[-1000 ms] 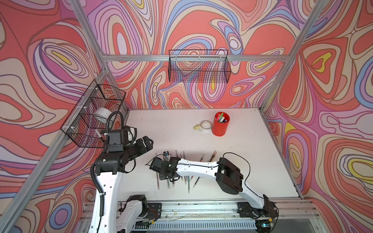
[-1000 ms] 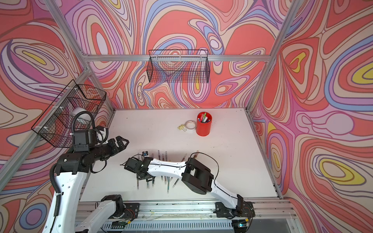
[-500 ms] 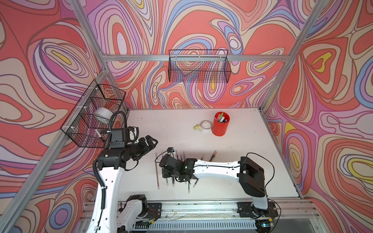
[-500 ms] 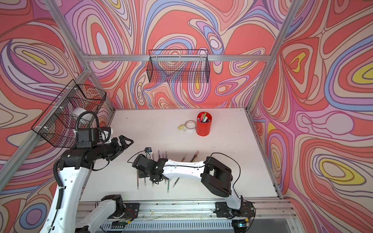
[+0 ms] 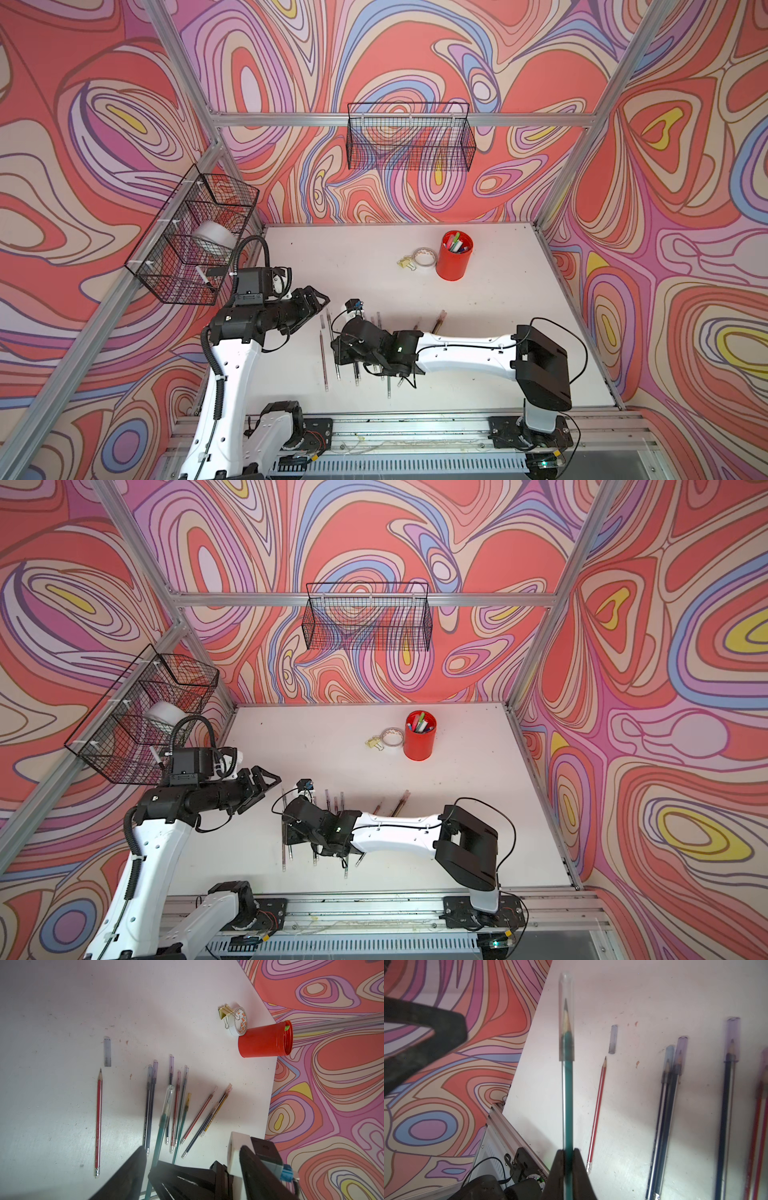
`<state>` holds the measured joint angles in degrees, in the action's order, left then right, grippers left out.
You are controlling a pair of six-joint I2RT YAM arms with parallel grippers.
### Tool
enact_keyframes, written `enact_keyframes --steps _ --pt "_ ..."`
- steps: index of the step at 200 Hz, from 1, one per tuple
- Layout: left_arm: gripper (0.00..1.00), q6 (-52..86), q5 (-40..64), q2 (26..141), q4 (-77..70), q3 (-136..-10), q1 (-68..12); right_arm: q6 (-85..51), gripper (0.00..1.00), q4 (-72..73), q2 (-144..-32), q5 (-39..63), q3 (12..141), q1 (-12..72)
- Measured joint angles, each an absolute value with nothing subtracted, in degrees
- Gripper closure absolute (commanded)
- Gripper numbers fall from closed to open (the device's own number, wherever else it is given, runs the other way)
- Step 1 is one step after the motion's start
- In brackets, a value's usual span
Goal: Remove the protective cover of the pencils
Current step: Pick up the pencil from the center of the board, then remove the protective sleeve from the pencil.
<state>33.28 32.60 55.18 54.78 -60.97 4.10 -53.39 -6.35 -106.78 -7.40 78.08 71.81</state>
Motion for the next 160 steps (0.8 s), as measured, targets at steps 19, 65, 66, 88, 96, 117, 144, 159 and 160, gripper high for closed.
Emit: enact_keyframes --steps 19,65,66,88,96,117,144,159,160 --pt "0.36 33.3 32.6 55.8 54.0 -60.4 3.3 -53.2 0.94 -5.5 -106.8 -7.3 78.1 72.1" --pt "0.46 33.2 31.9 56.5 52.8 -59.5 2.1 -53.1 0.94 -4.2 -106.5 -7.0 78.1 73.3" --pt "0.46 33.2 31.8 56.5 52.8 -59.6 2.1 -53.1 0.94 -4.2 -106.5 -7.0 78.1 73.4" --pt "0.45 33.0 30.8 56.5 52.5 -59.5 2.0 -53.0 0.94 -3.9 -106.0 -7.0 78.1 73.7" --pt "0.43 33.0 30.4 56.5 52.5 -59.5 2.0 -53.0 0.94 -3.9 -105.9 -7.1 78.1 73.9" --pt "0.32 32.6 29.2 56.7 52.6 -59.6 1.9 -53.0 0.94 -4.0 -105.8 -7.7 78.1 74.0" --pt "0.29 32.0 28.2 56.8 52.6 -59.6 1.9 -53.0 0.94 -4.3 -105.6 -8.1 78.0 74.0" --pt "0.3 31.8 28.3 57.0 52.5 -59.6 1.9 -52.7 0.93 -4.2 -105.2 -8.1 78.0 74.1" --pt "0.3 31.8 28.3 57.0 52.5 -59.6 1.9 -52.7 0.94 -4.2 -105.1 -8.1 78.0 74.1"
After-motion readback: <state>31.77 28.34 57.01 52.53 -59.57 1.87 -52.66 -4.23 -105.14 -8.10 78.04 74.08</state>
